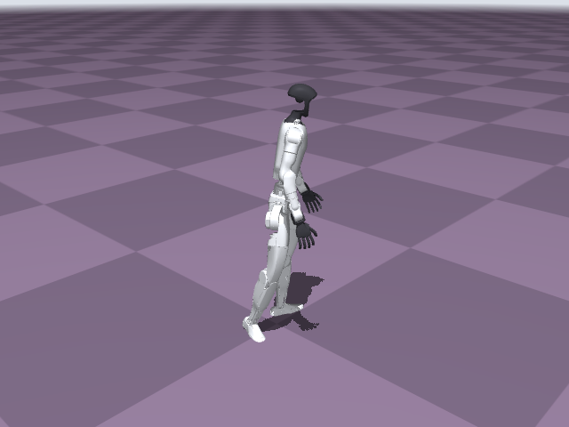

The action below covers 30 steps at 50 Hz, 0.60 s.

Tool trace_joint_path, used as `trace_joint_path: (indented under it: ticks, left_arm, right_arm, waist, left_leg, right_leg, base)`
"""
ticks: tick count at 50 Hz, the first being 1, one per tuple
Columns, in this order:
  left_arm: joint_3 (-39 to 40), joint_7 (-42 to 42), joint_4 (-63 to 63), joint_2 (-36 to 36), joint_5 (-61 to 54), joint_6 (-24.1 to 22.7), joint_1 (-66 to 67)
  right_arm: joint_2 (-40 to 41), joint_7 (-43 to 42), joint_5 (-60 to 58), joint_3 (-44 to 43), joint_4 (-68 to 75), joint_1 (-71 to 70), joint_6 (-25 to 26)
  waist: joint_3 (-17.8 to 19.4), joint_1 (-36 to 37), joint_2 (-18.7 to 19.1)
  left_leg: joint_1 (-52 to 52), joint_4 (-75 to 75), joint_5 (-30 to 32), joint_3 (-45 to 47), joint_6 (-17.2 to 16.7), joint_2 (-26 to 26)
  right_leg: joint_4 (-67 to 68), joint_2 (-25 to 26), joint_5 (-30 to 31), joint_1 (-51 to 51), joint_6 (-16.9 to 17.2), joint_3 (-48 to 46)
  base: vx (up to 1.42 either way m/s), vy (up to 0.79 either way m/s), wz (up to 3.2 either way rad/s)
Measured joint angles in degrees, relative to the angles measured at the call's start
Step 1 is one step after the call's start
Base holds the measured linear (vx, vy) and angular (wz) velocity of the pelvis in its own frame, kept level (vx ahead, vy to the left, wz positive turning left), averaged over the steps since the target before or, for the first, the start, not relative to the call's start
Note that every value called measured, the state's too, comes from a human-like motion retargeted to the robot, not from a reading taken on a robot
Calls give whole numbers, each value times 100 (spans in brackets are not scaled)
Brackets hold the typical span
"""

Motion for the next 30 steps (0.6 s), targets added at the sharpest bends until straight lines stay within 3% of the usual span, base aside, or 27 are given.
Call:
trace_joint_path:
  ticks: [4, 8, 10, 17, 23, 30]
  left_arm:
    - [-205, 133, 190, 146, -65, -17, -75]
    - [-411, 170, 40, 253, -22, -173, 34]
    - [-480, 132, -117, 301, 8, -245, 93]
    - [-605, -25, -639, 438, 124, -347, 130]
    - [-656, 48, -635, 376, 183, -563, 133]
    - [-207, 72, -432, 92, 70, -495, 195]
  right_arm:
    - [84, -302, 339, -21, -233, -11, -99]
    - [71, -407, 393, 118, -429, 16, -223]
    - [34, -401, 381, 186, -503, 0, -269]
    - [-115, -358, 454, 332, -625, -158, -341]
    - [-152, -337, 296, 491, -604, -268, -443]
    - [-128, -284, 288, 370, -612, -379, -442]
  waist:
    - [99, -34, -1]
    - [139, -204, -43]
    - [139, -280, -30]
    - [178, -372, -72]
    - [273, -398, -249]
    - [154, -237, -218]
  left_leg:
    - [58, 140, -119, -721, 33, 41]
    - [91, 272, -173, -1583, 76, -52]
    - [97, 303, -175, -1982, 75, -75]
    - [209, 156, -110, -3120, -36, -240]
    - [404, 34, -63, -3911, -121, -507]
    - [397, 25, -103, -4442, -66, -524]
  right_leg:
    - [1562, -333, 121, -450, -345, 599]
    - [2141, 113, 371, -1012, 43, 2312]
    - [1986, 427, 374, -1122, 223, 2937]
    - [217, 632, 31, -987, -25, 3324]
    - [-1061, 1032, 462, -812, 382, 4793]
    - [-1014, 900, 363, -610, 409, 4092]
  base:
    - [15, 14, 162]
    - [14, 8, 197]
    - [14, 5, 186]
    - [12, 0, 158]
    - [12, -7, 128]
    - [12, -10, 73]
